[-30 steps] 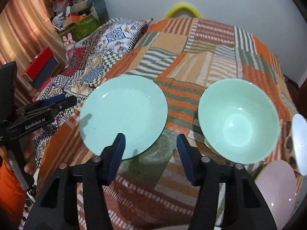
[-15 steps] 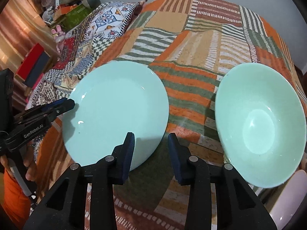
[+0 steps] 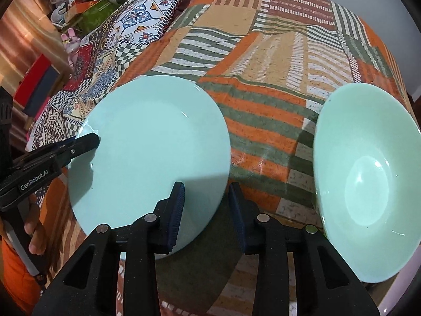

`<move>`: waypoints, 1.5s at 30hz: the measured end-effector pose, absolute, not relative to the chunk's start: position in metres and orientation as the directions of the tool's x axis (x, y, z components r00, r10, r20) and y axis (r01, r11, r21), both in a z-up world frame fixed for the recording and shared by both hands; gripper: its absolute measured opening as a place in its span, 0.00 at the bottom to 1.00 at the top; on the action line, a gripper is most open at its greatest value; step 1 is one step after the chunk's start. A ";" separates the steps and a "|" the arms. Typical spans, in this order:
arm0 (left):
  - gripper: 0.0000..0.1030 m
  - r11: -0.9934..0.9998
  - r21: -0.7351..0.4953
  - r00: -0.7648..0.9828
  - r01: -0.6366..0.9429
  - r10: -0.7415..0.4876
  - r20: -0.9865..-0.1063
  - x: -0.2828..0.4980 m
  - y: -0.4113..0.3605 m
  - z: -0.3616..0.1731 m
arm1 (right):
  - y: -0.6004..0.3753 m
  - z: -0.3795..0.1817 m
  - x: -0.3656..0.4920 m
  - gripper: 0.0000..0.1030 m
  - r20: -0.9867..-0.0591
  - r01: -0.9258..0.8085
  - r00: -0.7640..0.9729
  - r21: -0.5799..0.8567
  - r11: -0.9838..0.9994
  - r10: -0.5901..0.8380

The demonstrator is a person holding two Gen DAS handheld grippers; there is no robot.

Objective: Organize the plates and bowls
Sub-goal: 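Lift the mint green plate with both tools and carry it over the white plate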

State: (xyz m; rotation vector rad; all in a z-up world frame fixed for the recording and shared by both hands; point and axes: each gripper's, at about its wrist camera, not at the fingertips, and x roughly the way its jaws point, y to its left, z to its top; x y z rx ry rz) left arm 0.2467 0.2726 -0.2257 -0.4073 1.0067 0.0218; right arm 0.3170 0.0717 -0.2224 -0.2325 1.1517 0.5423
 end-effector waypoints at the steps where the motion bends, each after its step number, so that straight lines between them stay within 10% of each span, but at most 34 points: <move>1: 0.22 0.926 -0.319 0.539 -0.202 -0.167 -0.826 0.246 0.272 -0.225 | 0.073 -0.222 0.317 0.27 -0.911 -0.520 0.296 0.099 0.849 0.288; 45: 0.22 0.965 -0.238 0.612 -0.108 -0.124 -0.781 0.101 0.184 -0.127 | 0.005 -0.159 0.217 0.25 -0.845 -0.519 0.318 0.224 0.825 0.430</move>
